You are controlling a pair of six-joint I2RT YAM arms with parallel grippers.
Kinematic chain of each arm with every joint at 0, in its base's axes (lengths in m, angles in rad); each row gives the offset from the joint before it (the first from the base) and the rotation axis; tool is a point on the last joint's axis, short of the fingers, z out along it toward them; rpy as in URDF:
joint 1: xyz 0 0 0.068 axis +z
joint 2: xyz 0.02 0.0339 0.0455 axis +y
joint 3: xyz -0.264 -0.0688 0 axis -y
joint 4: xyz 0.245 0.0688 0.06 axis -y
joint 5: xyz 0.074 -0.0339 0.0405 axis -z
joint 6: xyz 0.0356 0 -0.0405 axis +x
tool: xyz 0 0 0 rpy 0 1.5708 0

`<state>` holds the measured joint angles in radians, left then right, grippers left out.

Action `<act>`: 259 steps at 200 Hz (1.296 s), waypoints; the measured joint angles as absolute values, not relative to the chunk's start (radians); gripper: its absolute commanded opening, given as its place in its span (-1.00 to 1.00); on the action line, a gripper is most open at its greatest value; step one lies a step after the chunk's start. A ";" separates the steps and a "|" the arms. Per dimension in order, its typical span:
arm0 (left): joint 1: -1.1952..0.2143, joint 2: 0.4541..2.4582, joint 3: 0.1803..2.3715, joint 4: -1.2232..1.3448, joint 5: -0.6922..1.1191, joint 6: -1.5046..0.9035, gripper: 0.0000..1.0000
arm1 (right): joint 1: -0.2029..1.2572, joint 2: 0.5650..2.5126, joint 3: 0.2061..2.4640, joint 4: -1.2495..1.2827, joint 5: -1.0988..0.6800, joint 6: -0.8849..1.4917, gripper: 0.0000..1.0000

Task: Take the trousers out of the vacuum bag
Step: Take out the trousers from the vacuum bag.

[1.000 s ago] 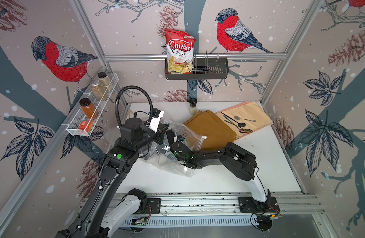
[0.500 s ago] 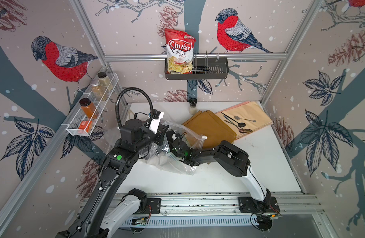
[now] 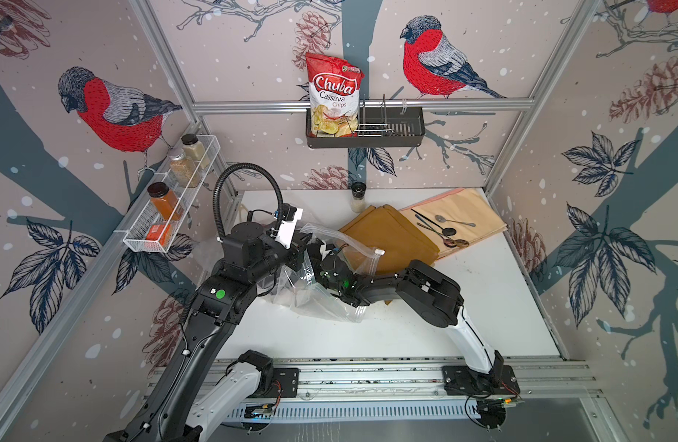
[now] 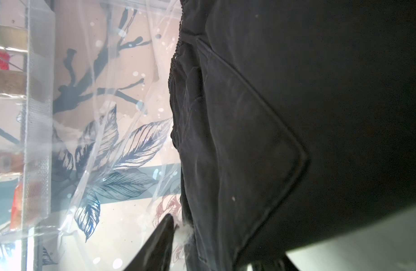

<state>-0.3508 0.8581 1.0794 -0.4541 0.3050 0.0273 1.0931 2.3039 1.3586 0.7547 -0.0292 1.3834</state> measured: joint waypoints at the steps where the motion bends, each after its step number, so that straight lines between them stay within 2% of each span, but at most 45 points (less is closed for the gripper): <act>1: -0.351 0.858 1.079 -0.454 0.305 0.027 -1.00 | 1.093 2.304 1.359 0.755 -0.029 1.383 0.04; 92: -0.351 0.844 1.063 -0.454 0.285 0.027 -1.00 | 1.099 2.466 1.544 0.761 -0.016 1.390 0.04; 151: -0.351 0.833 1.050 -0.454 0.284 0.027 -1.00 | 1.104 2.461 1.540 0.860 0.001 1.363 0.04; 180: -0.351 0.828 1.048 -0.454 0.285 0.027 -1.00 | 1.103 2.490 1.628 0.863 0.015 1.358 0.05; 259: -0.351 0.820 1.049 -0.456 0.284 0.027 -1.00 | 1.089 2.614 1.911 0.595 -0.001 1.361 0.08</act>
<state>-0.3508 0.8200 1.0489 -0.4557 0.2844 0.0269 1.0889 2.6141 1.9106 0.5953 -0.0006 1.3609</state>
